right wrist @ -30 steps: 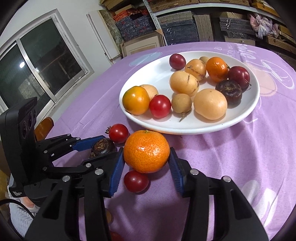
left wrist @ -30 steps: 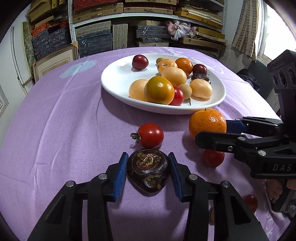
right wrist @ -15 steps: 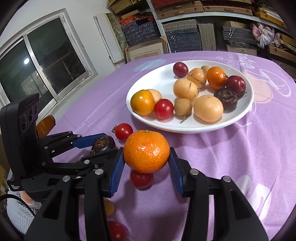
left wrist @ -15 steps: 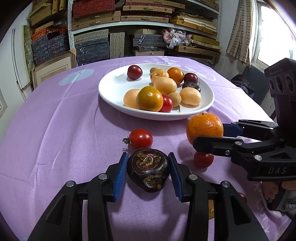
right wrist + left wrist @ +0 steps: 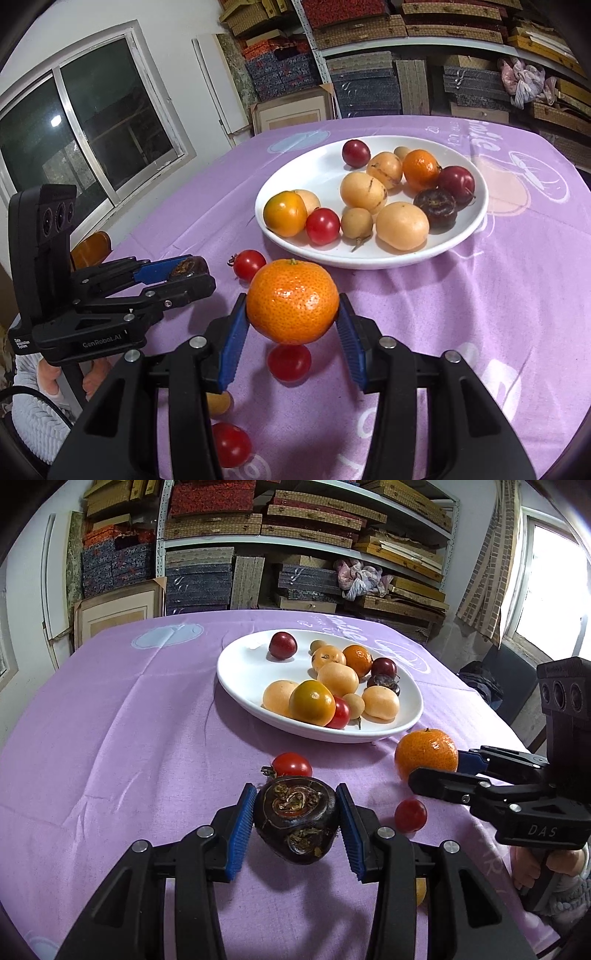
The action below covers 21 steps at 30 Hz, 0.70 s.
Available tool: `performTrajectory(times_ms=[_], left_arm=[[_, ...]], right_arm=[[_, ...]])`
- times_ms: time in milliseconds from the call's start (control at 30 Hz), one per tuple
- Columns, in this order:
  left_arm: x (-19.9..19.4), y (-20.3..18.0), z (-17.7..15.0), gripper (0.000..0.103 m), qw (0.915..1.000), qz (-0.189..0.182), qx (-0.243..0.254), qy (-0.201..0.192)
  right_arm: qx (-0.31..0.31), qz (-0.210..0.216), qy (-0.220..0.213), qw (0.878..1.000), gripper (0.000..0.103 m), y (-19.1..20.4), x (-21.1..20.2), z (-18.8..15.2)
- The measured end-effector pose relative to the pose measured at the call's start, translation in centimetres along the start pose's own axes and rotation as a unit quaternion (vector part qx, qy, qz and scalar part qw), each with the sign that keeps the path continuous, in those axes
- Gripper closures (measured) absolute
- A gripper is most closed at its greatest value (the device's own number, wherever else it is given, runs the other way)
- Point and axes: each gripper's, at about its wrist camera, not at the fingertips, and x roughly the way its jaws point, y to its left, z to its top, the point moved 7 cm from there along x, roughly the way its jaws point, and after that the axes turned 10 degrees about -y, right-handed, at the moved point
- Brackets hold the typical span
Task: Organize fruits
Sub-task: 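Carry the passion fruit and tangerine onto the white plate and open both grippers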
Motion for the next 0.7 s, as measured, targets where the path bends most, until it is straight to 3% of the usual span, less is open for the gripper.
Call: performTrajectory(times_ms=[200, 467, 600, 700], left_arm=[[0.7, 0.5, 4.8, 0.059, 0.9997, 0.015, 0.001, -0.017], [6.0, 1.2, 12.2, 0.059, 0.9990, 0.031, -0.005, -0.032], [7.3, 2.1, 14.2, 0.059, 0.9986, 0.027, -0.022, -0.040], [9.1, 2.7, 13.9, 0.059, 0.9989, 0.039, -0.010, -0.025]], right_arm=[[0.004, -0.027, -0.052, 0.998, 0.057, -1.7, -2.8, 3.2], [-0.006, -0.089, -0.082, 0.993, 0.057, -5.3, -3.4, 9.9], [-0.024, -0.089, -0.093, 0.991, 0.057, -4.8, -1.2, 14.5], [-0.046, -0.088, -0.060, 0.993, 0.057, -4.0, 3.6, 15.3]])
